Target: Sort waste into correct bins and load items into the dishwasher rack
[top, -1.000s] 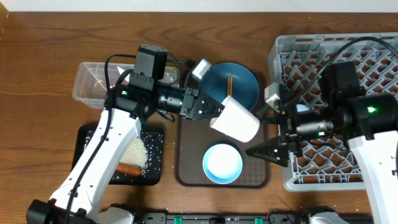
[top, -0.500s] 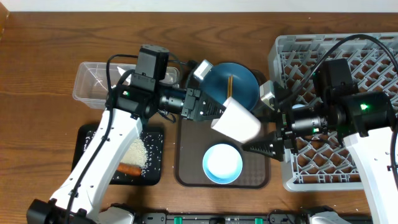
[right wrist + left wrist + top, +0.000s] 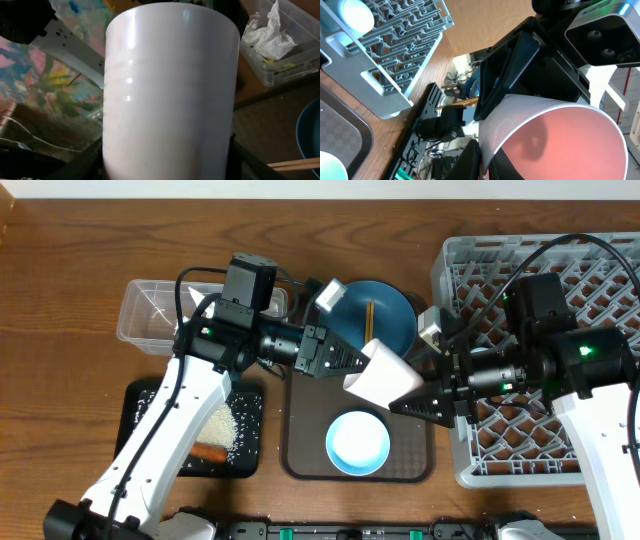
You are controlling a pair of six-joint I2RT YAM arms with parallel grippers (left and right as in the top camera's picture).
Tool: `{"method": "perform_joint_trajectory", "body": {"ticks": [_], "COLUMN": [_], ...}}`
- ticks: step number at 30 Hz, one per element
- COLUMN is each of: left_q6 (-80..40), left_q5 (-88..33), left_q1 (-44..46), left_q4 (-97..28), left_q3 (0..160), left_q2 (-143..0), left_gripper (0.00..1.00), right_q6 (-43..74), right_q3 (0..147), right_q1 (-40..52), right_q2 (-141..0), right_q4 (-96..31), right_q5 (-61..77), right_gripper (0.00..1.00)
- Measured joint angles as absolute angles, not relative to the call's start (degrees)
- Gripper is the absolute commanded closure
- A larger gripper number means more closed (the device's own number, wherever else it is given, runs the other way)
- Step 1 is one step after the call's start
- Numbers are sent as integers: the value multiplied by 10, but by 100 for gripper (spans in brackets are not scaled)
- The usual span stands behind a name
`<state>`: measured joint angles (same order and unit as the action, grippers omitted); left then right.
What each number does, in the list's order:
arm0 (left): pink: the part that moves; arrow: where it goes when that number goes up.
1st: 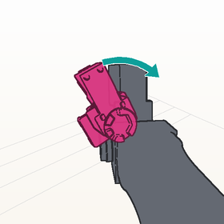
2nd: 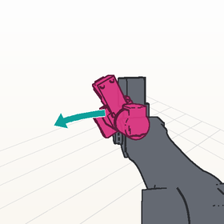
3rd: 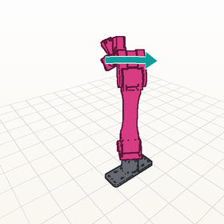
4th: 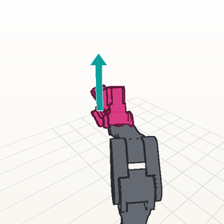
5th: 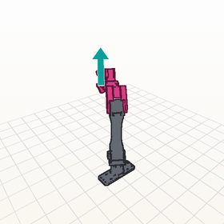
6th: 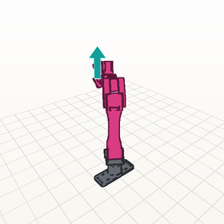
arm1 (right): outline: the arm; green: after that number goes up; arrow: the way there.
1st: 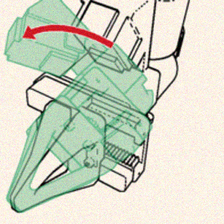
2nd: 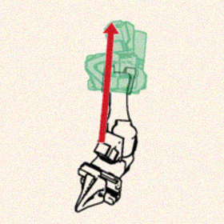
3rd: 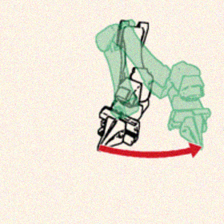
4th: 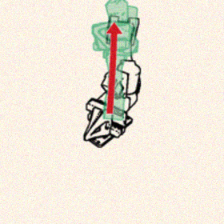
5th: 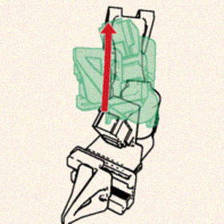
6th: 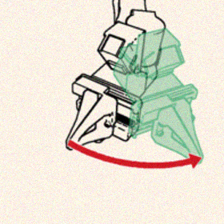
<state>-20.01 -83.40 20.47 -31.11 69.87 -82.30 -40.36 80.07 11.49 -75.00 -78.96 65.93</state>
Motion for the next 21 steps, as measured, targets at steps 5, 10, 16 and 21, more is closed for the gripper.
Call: {"method": "perform_joint_trajectory", "body": {"ticks": [5, 10, 16, 21], "left_q6": [-180, -169, -169, -169], "left_q5": [-819, -782, -759, -745], "left_q1": [209, 230, 234, 236], "left_q4": [-353, -401, -403, -414], "left_q3": [699, 698, 699, 701], "left_q2": [-823, -823, -823, -823], "left_gripper": [91, 90, 90, 90], "right_q6": [-389, -350, -314, -291], "right_q3": [799, 795, 790, 789], "right_q1": [116, 119, 123, 125], "right_q2": [-750, -749, -748, -746], "right_q4": [-778, -737, -724, -716], "right_q5": [655, 644, 627, 615], "right_gripper": [59, 61, 63, 64]}}
